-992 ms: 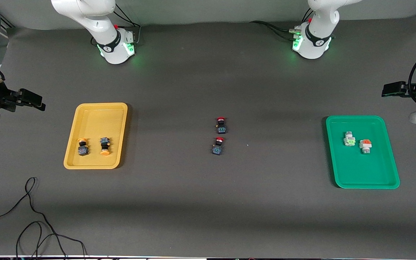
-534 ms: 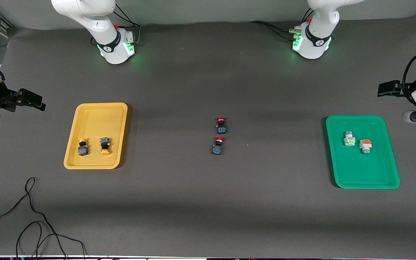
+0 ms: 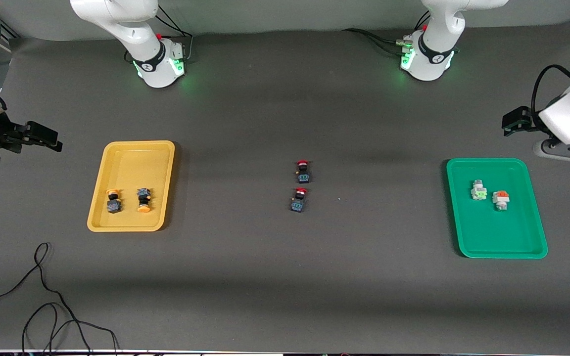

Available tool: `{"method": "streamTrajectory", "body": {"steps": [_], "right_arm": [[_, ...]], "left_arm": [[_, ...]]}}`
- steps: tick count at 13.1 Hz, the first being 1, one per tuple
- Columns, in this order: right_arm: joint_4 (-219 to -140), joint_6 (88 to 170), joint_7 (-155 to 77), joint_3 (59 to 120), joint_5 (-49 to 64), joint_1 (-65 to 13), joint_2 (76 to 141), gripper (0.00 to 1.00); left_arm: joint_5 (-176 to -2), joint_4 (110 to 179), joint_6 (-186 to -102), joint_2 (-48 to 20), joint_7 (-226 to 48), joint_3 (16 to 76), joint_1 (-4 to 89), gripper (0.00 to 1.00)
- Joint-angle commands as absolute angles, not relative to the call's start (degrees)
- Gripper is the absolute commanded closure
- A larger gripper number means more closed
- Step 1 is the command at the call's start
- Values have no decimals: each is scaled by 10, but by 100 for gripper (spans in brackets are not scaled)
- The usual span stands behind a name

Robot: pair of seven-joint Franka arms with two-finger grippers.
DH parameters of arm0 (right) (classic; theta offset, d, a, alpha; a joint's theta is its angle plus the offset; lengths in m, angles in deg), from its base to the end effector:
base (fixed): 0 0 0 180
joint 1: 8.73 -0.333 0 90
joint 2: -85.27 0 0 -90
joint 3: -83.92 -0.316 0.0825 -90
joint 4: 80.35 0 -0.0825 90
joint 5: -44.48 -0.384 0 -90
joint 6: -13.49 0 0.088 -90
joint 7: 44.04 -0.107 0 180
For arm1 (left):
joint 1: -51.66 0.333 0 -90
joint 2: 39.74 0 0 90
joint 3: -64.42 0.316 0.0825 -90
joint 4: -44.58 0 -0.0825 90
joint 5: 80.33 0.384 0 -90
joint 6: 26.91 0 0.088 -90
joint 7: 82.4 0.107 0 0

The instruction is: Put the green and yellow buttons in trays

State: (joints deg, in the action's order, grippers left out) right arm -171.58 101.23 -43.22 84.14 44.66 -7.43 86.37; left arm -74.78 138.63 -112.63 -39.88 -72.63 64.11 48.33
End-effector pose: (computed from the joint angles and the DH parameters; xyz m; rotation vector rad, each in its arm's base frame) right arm 0.5545 -0.0150 0.6005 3.1374 -0.0192 -0.1258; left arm 0.5420 -0.0235 0.5874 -3.0234 0.3550 0.2255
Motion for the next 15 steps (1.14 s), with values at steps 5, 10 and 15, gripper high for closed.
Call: {"method": "streamTrajectory", "body": {"steps": [5,10,15], "right_arm": [[-1710,1008,-444,837,457,-71,862,0],[-1710,1008,-444,837,457,-71,862,0],[-1710,1008,-444,837,457,-71,862,0]], "left_arm": [[-752,1355,-1138,-383,-725,630,502,1],[-752,1355,-1119,-378,-724,630,500,1],[-753,1355,-1119,-377,-723,634,503,1]]}}
